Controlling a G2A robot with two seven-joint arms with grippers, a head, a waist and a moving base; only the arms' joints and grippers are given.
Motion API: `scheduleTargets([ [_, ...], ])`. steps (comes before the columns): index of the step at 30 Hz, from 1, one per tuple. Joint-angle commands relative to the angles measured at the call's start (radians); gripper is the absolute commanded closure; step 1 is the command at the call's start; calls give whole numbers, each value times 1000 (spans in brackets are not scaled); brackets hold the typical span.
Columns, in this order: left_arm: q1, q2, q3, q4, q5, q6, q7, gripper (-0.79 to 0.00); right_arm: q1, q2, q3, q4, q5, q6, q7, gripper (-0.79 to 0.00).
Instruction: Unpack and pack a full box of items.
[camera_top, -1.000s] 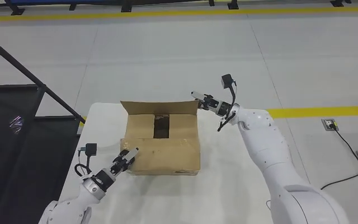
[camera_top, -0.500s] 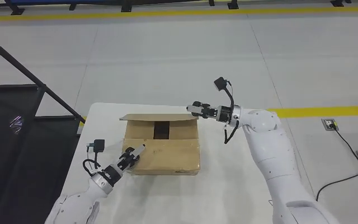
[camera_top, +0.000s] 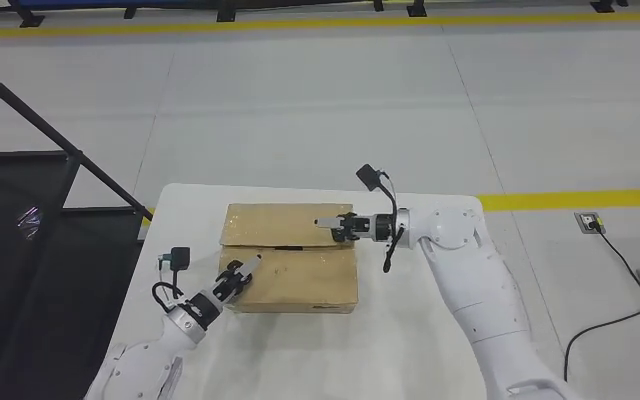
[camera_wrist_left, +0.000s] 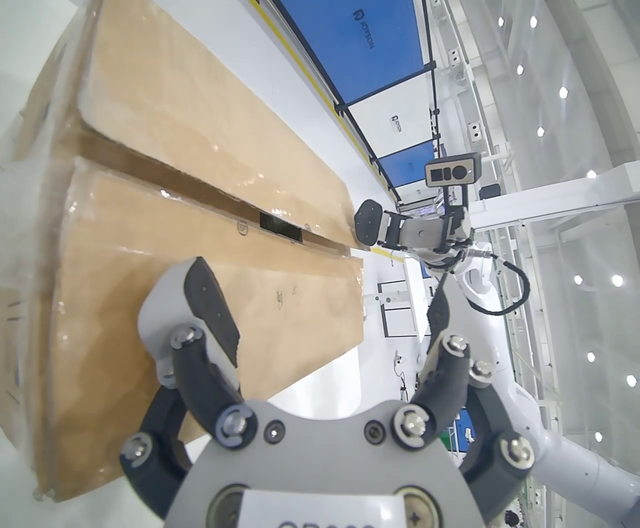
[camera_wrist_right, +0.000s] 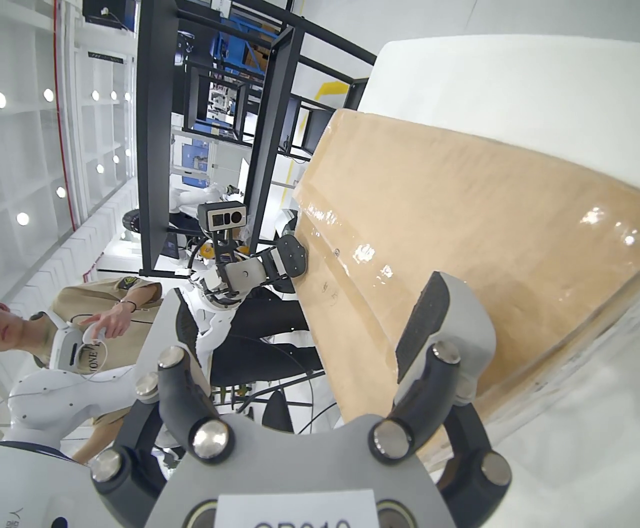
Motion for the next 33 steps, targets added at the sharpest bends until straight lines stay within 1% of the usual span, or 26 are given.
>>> scheduleTargets([
  [1,-5,-2,4,5,-11,6,6,-785,-8,0,-12,-7,-3,12,-13,-785],
  [4,-11,-3,8,13,-21,10,17,-785,-31,4,-17,-26,26,10,0,-785],
  [8,-15,-6,11,20,-38,12,37,-785,-54,12,-21,-47,30,54,6,-785],
  [11,-14,-9,-3,20,-75,8,73,-785,-67,16,-26,-56,39,76,10,-785],
  [15,7,-10,-56,11,-128,-4,130,-785,-78,22,-33,-57,47,84,9,-785],
  [20,68,-9,-157,3,-207,-26,192,-785,-76,26,-43,-54,56,82,5,-785],
  [23,113,-8,-208,6,-260,-36,199,-785,-76,26,-43,-54,56,82,5,-785],
  [25,144,-6,-235,11,-263,-49,180,-785,-76,26,-43,-54,56,82,5,-785],
  [26,154,-5,-243,9,-258,-57,168,-785,-76,26,-43,-54,56,82,5,-785],
  [33,154,-5,-243,9,-258,-57,168,-785,-76,26,-43,-54,56,82,5,-785],
])
